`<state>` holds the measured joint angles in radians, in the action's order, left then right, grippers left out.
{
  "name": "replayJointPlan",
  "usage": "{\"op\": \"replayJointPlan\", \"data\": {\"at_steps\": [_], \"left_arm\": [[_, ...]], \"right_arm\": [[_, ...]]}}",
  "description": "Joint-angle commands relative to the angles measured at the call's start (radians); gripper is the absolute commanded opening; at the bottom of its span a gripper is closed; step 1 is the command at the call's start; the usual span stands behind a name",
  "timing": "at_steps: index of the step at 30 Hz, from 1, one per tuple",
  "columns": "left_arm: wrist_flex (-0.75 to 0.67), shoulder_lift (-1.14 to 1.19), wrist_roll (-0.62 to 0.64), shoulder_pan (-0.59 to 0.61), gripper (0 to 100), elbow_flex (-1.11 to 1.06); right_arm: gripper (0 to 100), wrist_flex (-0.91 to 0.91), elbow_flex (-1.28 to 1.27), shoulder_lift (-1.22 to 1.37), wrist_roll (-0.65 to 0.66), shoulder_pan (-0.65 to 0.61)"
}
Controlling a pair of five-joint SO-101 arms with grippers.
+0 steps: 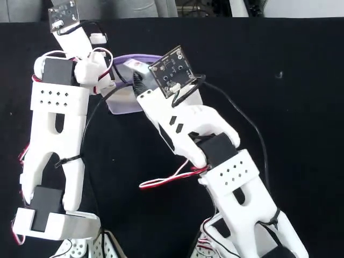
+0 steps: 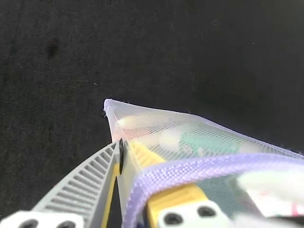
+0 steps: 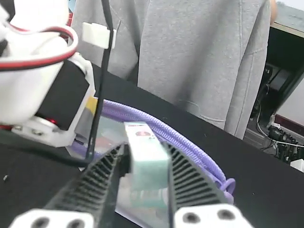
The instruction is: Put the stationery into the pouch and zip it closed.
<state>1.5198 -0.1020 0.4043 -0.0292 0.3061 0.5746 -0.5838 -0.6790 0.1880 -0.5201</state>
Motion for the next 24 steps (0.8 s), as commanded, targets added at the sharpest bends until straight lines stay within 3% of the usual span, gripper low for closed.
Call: {"op": "replayJointPlan", "data": {"at_steps": [1,11,24], "left_arm": [[0.006,-0.014,0.002,0.010,3,0.001],[0.009,-0.014,0.002,0.010,3,0.001],[0.011,-0.015,0.002,0.010,3,0.001]], "right_arm": [[2.0,0.017,0.058,0.018,-0.003,-0.006],[1.1,0.158,0.302,0.076,0.006,-0.008],[1.1,0.838,1.247,0.656,0.063,-0.008]]}}
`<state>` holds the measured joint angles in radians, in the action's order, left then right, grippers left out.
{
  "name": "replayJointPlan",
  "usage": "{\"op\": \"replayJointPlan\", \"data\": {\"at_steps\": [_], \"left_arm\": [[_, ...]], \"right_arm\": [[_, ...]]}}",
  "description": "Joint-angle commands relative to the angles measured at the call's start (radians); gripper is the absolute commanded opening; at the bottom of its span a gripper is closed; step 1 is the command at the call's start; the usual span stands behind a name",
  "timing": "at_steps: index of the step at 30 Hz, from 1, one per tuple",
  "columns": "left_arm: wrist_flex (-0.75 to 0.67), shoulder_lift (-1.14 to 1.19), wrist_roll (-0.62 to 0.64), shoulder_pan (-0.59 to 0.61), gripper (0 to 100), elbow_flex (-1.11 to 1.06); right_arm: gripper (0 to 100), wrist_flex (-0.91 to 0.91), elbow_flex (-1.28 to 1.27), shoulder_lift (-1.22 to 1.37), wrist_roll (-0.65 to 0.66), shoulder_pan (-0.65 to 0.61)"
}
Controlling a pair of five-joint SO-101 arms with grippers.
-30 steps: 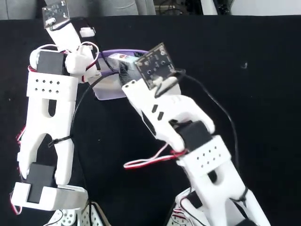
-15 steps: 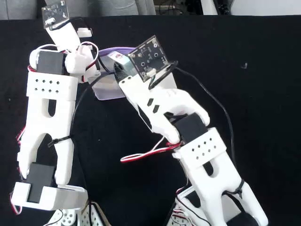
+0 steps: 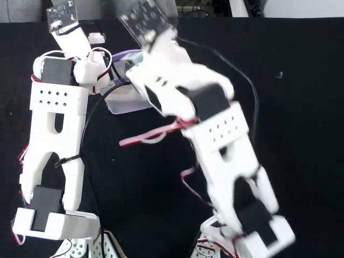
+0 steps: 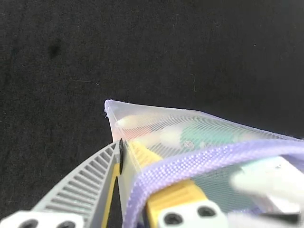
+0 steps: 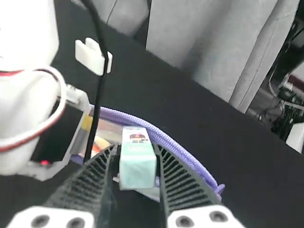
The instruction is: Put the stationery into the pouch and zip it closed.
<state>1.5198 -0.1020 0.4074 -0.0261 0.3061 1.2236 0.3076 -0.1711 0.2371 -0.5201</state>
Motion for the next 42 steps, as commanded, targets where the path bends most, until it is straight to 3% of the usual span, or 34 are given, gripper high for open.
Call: {"op": "replayJointPlan", "data": {"at_steps": [1,9,20,25,33,42], "left_arm": [[0.011,-0.015,-0.002,0.007,3,0.001],[0.011,-0.015,-0.002,0.007,3,0.001],[0.011,-0.015,-0.002,0.007,3,0.001],[0.011,-0.015,-0.002,0.007,3,0.001],[0.011,-0.015,-0.002,0.007,3,0.001],[0.011,-0.015,-0.002,0.007,3,0.001]], "right_arm": [[1.1,0.242,0.430,0.191,0.014,-0.009],[1.1,0.502,0.796,0.498,0.012,-0.012],[1.2,0.535,0.855,0.707,0.006,-0.014],[2.3,0.531,0.857,0.685,0.006,-0.014],[25.2,0.528,0.858,0.588,0.015,-0.012],[26.5,0.529,0.855,0.397,0.014,0.035]]}}
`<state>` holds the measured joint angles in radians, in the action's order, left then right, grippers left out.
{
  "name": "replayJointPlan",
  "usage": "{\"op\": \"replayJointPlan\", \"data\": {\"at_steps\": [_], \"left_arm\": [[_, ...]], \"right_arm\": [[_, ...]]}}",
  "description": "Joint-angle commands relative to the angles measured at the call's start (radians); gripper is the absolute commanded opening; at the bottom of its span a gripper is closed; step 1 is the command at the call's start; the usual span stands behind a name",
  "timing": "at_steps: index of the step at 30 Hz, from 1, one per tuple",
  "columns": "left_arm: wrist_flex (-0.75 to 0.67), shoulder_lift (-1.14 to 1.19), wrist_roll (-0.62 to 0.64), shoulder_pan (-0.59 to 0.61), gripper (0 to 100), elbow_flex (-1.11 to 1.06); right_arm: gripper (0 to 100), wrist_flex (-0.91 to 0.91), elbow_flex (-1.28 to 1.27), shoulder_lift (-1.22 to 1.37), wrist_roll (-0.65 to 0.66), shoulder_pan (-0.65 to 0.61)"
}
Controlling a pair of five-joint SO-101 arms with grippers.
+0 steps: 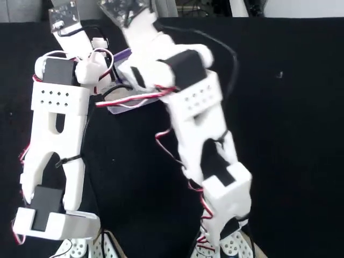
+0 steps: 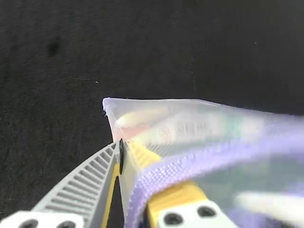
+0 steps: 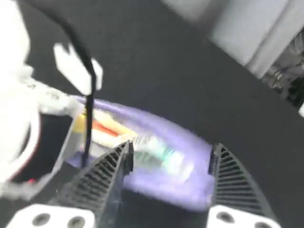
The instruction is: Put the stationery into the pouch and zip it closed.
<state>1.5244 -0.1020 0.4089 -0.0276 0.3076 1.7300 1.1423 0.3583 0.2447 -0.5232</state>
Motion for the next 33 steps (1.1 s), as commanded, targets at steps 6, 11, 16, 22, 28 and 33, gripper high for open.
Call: {"op": "replayJointPlan", "data": {"at_steps": [6,11,16,22,28,33], "left_arm": [[0.006,-0.015,-0.003,0.008,3,-0.001],[0.008,-0.015,-0.005,0.010,3,-0.001],[0.008,-0.015,-0.005,0.010,3,-0.002],[0.008,-0.014,-0.005,0.010,3,-0.002],[0.000,-0.014,0.000,0.058,3,-0.001],[0.002,-0.015,0.000,0.061,3,0.004]], "right_arm": [[26.5,0.023,0.018,-0.259,0.000,0.183],[26.2,0.031,0.013,-0.289,0.008,0.256],[26.2,0.034,-0.124,-0.297,0.114,0.284],[26.2,0.031,-0.355,-0.305,0.141,0.285],[26.2,-0.051,-0.547,-0.438,0.109,0.282],[26.2,-0.176,-0.840,-0.654,0.097,0.261]]}}
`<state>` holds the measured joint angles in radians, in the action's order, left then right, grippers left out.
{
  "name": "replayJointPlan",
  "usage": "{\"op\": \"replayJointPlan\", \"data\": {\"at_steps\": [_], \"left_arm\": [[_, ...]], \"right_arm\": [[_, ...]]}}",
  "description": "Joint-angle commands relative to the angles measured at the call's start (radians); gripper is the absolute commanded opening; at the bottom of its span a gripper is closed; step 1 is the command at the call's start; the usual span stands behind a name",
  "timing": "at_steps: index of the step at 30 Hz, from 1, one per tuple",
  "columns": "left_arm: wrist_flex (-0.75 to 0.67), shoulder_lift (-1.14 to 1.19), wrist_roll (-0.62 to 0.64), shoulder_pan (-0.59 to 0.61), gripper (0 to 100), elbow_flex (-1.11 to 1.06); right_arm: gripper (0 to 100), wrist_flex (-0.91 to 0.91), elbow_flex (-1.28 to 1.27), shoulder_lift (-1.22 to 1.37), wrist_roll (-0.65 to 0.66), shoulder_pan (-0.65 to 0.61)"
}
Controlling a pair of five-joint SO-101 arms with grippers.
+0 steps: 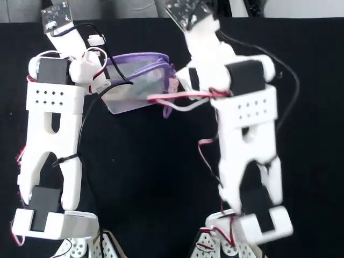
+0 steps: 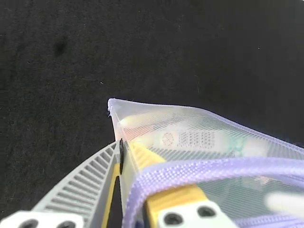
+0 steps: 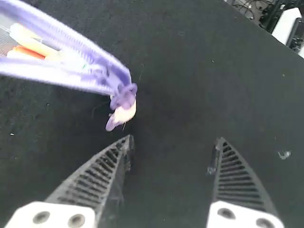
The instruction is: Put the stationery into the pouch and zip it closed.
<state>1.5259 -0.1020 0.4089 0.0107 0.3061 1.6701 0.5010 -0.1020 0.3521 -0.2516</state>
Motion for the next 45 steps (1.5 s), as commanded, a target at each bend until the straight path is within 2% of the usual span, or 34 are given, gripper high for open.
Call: {"op": "replayJointPlan", "data": {"at_steps": [1,9,15,20,34,41,45], "left_arm": [[0.000,-0.015,0.000,0.022,3,0.004],[-0.002,-0.015,-0.002,0.022,3,0.002],[-0.002,-0.015,-0.003,0.022,3,0.004],[-0.002,-0.015,-0.003,0.022,3,0.004],[-0.002,-0.015,-0.002,0.022,3,0.002],[-0.002,-0.015,0.000,0.022,3,0.001],[-0.002,-0.015,0.000,0.022,3,0.001]], "right_arm": [[26.2,-0.164,-0.283,-0.243,-0.011,-0.012],[26.1,-0.723,-0.993,-0.581,-0.009,-0.015],[26.1,-0.904,-1.208,-0.662,-0.015,-0.061],[26.1,-1.180,-1.397,-0.667,-0.015,-0.130],[26.1,-1.603,-1.583,-0.659,-0.008,-0.109],[25.7,-1.676,-1.598,-0.657,-0.009,-0.109],[16.3,-1.677,-1.590,-0.618,-0.011,-0.106]]}}
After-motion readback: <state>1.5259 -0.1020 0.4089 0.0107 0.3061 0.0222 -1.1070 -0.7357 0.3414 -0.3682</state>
